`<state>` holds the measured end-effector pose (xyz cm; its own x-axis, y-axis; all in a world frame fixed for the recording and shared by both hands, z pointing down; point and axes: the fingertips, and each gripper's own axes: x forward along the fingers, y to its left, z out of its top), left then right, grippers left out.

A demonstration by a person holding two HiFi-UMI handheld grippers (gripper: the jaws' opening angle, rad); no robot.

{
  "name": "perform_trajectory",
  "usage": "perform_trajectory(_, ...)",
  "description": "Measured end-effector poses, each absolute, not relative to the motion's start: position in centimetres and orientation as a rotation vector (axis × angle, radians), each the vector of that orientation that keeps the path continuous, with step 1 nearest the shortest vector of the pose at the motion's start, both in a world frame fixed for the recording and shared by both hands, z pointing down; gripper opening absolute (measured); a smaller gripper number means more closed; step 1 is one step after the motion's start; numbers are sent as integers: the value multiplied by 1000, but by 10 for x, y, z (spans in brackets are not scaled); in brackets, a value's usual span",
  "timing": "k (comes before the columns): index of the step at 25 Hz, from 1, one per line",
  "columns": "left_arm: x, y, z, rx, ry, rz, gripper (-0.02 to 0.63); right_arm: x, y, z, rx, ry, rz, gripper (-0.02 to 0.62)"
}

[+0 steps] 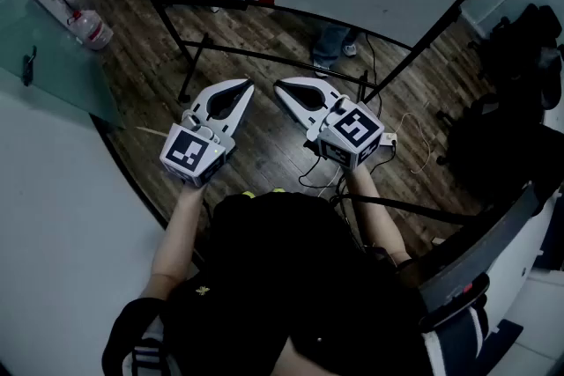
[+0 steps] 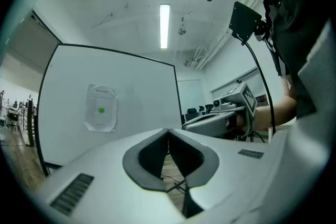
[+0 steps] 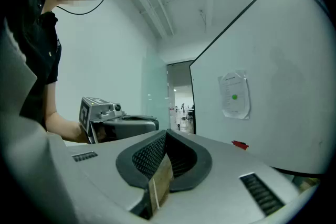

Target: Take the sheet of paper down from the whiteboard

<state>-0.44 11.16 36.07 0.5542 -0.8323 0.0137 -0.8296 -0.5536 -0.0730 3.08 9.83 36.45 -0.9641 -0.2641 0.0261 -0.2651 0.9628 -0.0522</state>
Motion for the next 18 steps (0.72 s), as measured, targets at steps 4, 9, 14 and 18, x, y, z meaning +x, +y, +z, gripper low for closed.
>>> perform_trajectory(4, -6, 109, 363, -2706, 1460, -59, 20, 33, 97, 356, 429, -3147, 118, -5)
perform_trajectory(9, -6, 110, 361, -2703, 1471, -58, 20, 33, 98, 355, 415, -3166, 114, -3)
perform_trajectory(14, -5, 111, 359, -2706, 1464, -62, 20, 31, 98, 356, 407, -3148, 116, -3)
perform_trajectory(18, -4, 109, 361, -2708, 1469, -63, 20, 30, 97, 358, 398, -3136, 87, -3)
